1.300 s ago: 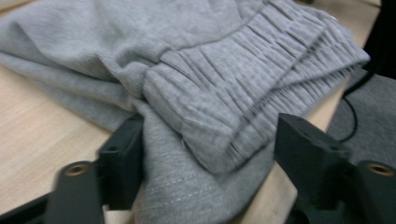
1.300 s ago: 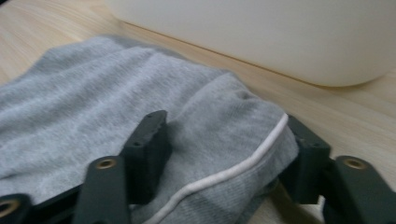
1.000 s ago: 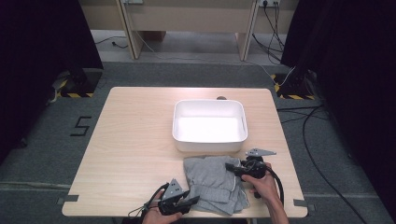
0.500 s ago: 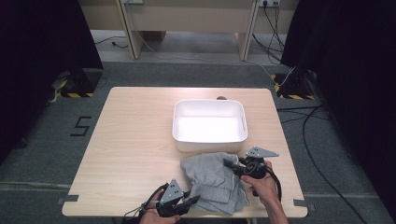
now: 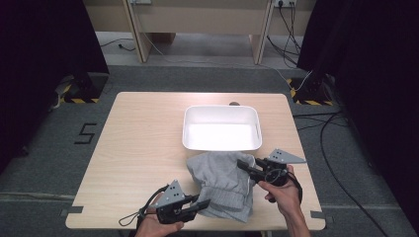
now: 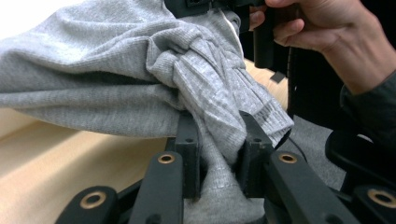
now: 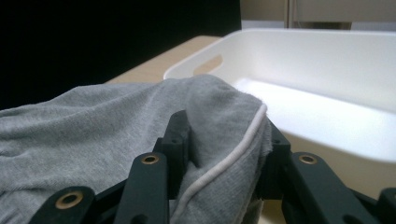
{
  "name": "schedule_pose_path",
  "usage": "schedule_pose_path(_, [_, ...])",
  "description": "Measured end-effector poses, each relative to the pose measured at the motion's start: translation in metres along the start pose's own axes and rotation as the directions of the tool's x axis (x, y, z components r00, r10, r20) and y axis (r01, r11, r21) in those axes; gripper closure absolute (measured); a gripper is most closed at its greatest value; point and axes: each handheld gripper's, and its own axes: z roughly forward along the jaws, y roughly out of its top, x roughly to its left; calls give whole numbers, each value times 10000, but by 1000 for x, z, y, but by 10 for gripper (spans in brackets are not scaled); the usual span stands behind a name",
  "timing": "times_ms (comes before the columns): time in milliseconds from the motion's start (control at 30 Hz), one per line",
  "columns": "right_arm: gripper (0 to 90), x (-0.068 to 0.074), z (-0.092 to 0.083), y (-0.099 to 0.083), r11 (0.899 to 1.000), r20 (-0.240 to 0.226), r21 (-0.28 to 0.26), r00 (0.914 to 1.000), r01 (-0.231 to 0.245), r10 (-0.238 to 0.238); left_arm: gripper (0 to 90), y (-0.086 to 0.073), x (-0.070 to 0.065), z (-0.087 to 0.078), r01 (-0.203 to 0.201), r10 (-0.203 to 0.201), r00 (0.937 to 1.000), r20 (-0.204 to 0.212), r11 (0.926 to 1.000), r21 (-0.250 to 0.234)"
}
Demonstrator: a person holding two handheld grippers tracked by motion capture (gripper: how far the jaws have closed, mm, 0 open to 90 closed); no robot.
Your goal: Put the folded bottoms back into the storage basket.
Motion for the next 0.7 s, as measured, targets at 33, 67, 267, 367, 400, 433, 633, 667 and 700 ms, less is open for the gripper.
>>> schedule_pose_path(33, [642,0,-1,3,9999,-34,-137,10000,-23,23,733,3,0,-1,-53,53,10000,0,10000,-19])
schedule_pose_path(67, [642,0,-2,6,9998,-13,-221,10000,-5,5,733,7,0,-2,-115,115,9999,-25,9999,-28])
schedule_pose_path(267, [642,1,-6,29,9977,66,-631,9997,257,-253,733,30,2,-7,-376,373,9993,-83,9990,-256])
schedule_pose_path(367, [642,0,-8,42,9969,114,-710,9993,349,-342,732,40,4,-8,-444,442,9990,-72,9985,-312])
schedule_pose_path(400, [641,0,-8,46,9969,126,-704,9993,364,-356,732,44,6,-8,-484,481,9988,-109,9983,-316])
schedule_pose_path(433, [642,-1,-7,49,9970,134,-687,9993,347,-338,732,47,7,-8,-488,485,9988,-107,9984,-293])
schedule_pose_path(633, [642,-8,0,69,9977,254,-577,9991,343,-328,733,65,18,-6,-599,593,9977,-327,9981,-172])
schedule_pose_path(667, [642,-9,2,72,9975,268,-600,9990,368,-353,733,67,19,-5,-595,589,9976,-355,9981,-171])
schedule_pose_path(700, [643,-10,3,75,9977,303,-544,9988,400,-384,733,70,21,-5,-613,605,9974,-398,9980,-183])
